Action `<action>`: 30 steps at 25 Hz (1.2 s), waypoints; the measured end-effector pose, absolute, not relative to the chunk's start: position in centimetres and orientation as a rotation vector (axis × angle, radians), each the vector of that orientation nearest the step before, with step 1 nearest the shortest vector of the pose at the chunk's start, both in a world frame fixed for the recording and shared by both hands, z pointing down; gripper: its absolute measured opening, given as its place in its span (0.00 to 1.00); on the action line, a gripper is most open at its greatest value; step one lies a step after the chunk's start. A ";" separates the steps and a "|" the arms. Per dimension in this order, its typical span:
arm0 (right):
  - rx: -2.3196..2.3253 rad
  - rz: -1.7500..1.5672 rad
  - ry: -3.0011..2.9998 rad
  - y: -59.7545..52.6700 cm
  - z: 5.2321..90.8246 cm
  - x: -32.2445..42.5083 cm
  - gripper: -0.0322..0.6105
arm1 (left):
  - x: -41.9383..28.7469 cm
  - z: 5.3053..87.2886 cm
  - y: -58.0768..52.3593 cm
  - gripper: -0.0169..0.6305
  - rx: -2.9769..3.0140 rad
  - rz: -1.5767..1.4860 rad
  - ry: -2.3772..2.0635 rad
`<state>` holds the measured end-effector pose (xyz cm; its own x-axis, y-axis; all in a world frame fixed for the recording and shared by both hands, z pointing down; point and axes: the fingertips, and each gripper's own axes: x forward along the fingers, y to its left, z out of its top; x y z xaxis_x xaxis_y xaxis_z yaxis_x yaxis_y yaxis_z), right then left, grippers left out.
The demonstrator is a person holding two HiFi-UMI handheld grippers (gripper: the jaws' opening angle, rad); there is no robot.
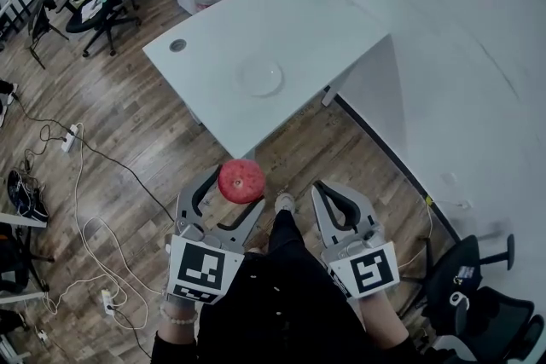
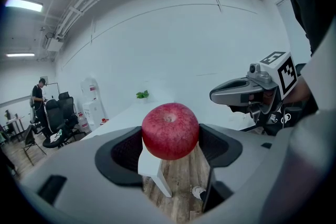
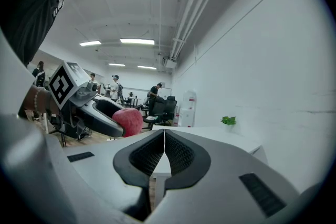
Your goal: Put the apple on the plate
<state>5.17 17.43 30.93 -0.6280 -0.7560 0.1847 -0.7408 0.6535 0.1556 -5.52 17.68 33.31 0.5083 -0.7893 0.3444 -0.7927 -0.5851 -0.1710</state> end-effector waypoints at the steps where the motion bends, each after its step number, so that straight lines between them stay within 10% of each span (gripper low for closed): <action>1: 1.211 -0.093 -2.641 17.1 31.0 5.2 0.11 | -5.4 33.3 17.3 0.56 2.719 0.614 -1.428; 30: 1.100 -0.047 -2.710 3.6 31.8 7.5 0.11 | -3.1 33.8 4.9 0.56 2.615 0.651 -1.513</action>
